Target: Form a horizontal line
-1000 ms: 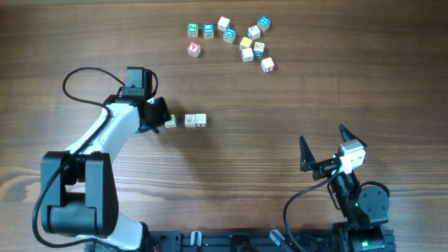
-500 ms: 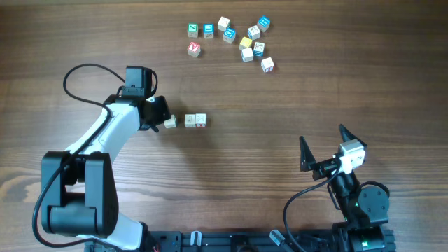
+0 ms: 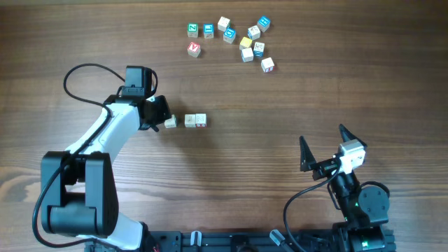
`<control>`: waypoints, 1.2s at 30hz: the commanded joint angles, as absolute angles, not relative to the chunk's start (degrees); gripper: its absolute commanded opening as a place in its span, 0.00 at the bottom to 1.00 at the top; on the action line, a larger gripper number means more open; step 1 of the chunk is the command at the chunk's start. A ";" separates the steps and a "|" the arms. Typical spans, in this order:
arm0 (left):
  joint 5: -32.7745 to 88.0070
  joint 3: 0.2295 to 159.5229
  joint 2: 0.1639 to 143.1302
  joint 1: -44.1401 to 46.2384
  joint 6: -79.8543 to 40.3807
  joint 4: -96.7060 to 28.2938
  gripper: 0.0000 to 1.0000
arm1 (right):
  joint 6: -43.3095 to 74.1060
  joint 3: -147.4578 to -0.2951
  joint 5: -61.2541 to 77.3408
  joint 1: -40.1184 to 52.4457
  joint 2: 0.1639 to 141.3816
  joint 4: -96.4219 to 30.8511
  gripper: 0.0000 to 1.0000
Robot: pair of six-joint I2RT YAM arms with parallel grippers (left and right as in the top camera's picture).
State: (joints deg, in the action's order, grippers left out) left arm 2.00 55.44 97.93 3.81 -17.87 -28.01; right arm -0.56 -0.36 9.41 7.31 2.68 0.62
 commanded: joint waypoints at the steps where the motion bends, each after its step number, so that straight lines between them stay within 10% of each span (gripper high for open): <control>1: 2.92 55.07 98.32 4.03 -16.91 -27.88 0.04 | -1.10 -0.32 10.17 7.05 2.44 0.75 1.00; 36: 8.56 55.07 98.39 4.40 -16.99 -31.05 0.04 | -1.10 -0.32 10.20 7.05 2.44 0.75 1.00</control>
State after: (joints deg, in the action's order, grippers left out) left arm 7.01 55.44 97.93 4.14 -17.87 -31.07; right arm -0.56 -0.36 9.43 7.31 2.68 0.62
